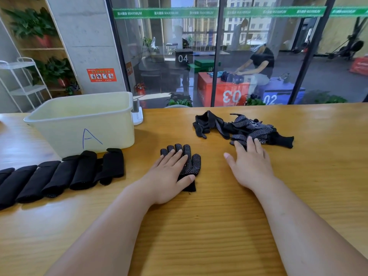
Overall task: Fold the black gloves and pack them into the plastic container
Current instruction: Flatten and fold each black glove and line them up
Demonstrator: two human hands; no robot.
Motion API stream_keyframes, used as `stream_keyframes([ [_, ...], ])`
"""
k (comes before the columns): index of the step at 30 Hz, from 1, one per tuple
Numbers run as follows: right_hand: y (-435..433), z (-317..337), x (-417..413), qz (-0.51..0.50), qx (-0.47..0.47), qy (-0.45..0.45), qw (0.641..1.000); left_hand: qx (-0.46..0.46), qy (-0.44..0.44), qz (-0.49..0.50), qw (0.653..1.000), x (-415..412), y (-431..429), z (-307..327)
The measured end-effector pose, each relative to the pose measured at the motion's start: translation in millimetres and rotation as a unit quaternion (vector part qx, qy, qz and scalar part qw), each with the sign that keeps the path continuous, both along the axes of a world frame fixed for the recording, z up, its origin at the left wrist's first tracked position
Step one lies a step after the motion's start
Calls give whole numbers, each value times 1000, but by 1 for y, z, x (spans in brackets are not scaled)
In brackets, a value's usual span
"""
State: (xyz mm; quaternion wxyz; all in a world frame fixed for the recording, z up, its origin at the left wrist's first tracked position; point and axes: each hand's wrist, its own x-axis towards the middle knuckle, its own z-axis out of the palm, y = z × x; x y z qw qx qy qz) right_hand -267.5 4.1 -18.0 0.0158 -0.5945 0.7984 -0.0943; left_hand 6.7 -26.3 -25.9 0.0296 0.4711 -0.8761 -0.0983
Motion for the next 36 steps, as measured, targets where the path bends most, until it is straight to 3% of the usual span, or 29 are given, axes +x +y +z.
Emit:
stream_keyframes([
  [3, 0, 0, 2, -3, 47, -6, 999, -9, 32, -2, 999, -1, -1, 2],
  [11, 17, 12, 41, 85, -72, 108, 988, -10, 76, 13, 997, -5, 8, 8],
  [13, 22, 18, 42, 124, -90, 63, 986, -12, 93, 19, 995, -4, 7, 6],
  [16, 25, 22, 32, 181, -133, -127, 966, -19, 115, 30, 993, -3, 4, 4],
  [18, 22, 21, 19, 175, -184, -178, 951, -28, 120, 36, 992, -1, 4, 4],
  [20, 17, 17, 10, 143, -197, -148, 959, -40, 116, 38, 992, 0, 5, 4],
  [25, 5, 5, 24, 96, -105, -70, 987, -48, 128, 48, 989, -2, 3, 2],
  [30, -3, 3, 27, 109, -178, -87, 974, -54, 156, 52, 985, 0, 3, 3],
  [32, -2, 5, 18, 139, -222, -171, 950, -65, 168, 54, 982, 1, 2, 4],
  [36, 1, 16, 6, 101, -258, -481, 832, -82, 190, 59, 977, 0, 3, 8],
])
